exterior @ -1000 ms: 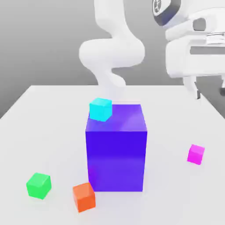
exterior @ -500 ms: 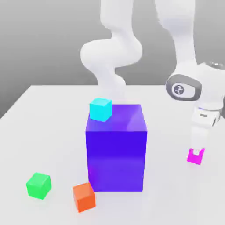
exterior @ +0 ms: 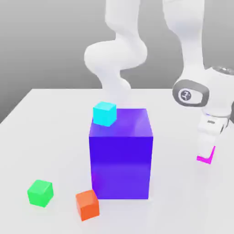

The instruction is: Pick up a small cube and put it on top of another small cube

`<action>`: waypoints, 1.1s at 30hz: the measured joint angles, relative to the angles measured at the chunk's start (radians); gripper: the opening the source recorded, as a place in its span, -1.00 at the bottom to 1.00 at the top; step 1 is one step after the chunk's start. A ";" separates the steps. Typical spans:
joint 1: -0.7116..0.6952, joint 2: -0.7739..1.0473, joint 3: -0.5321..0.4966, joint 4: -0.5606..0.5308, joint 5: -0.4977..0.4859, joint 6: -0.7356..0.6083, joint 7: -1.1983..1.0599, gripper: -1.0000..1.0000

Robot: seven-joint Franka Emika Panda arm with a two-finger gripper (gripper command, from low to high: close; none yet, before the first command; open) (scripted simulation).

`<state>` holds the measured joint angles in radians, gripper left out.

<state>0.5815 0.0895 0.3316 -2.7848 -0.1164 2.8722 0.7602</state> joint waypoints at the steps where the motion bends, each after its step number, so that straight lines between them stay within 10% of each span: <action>1: 0.004 -0.018 0.002 -0.003 -0.007 -0.003 0.001 -1.00; 9: -0.197 -0.049 -0.143 0.061 -0.222 0.024 0.302 -1.00; 16: -0.519 -0.052 -0.313 0.129 -0.221 -0.038 0.506 -1.00; 27: -0.955 -0.048 -0.485 0.185 0.093 -0.220 0.526 -1.00; 33: -0.979 0.105 -0.452 0.190 0.185 -0.083 0.454 -1.00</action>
<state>-0.3974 0.1947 -0.1202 -2.5951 0.0685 2.7892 1.2146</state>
